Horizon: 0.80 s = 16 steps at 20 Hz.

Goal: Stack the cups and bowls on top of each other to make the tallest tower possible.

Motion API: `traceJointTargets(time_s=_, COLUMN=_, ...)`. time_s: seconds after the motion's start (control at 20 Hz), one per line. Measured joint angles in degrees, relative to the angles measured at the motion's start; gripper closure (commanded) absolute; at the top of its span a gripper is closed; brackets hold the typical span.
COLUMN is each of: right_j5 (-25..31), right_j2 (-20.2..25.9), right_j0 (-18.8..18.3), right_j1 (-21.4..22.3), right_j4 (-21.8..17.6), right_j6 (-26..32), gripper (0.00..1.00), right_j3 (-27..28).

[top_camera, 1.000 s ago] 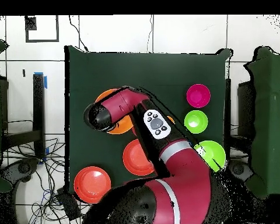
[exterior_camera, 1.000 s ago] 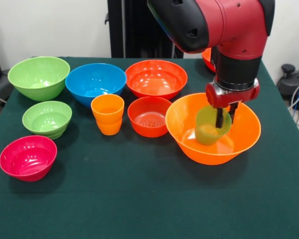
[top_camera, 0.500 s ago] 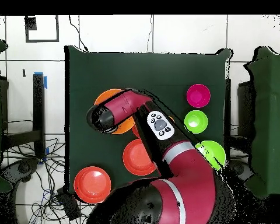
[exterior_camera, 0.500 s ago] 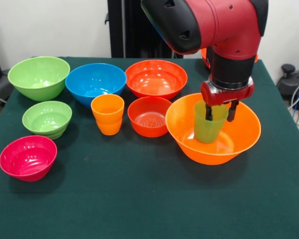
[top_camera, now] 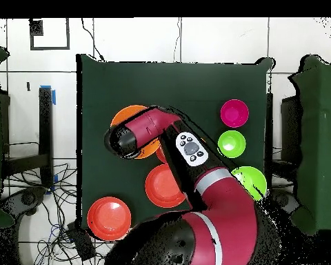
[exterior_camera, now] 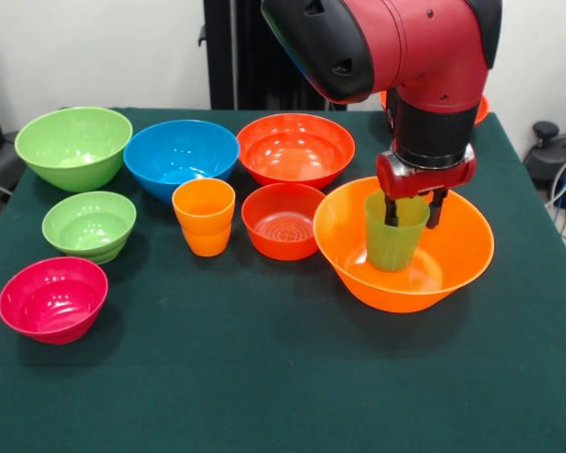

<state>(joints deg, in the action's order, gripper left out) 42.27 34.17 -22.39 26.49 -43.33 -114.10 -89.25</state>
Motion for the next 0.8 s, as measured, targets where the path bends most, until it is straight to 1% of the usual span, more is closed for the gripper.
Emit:
traceJointTargets(time_s=0.2, right_j5=0.0, right_j2=0.0, right_j0=0.0, right_j1=-0.1, right_j4=0.0, right_j6=0.0, gripper=0.00, right_j3=0.0)
traceJointTargets(time_s=0.25, right_j5=0.0, right_j2=0.0, right_j0=0.0, right_j1=-0.1, right_j4=0.0, right_j6=0.0, gripper=1.00, right_j3=0.0)
traceJointTargets(time_s=0.8, right_j5=0.3, right_j2=0.2, right_j0=-0.5, right_j1=0.4, right_j4=0.0, right_j6=0.0, gripper=1.00, right_j3=0.0)
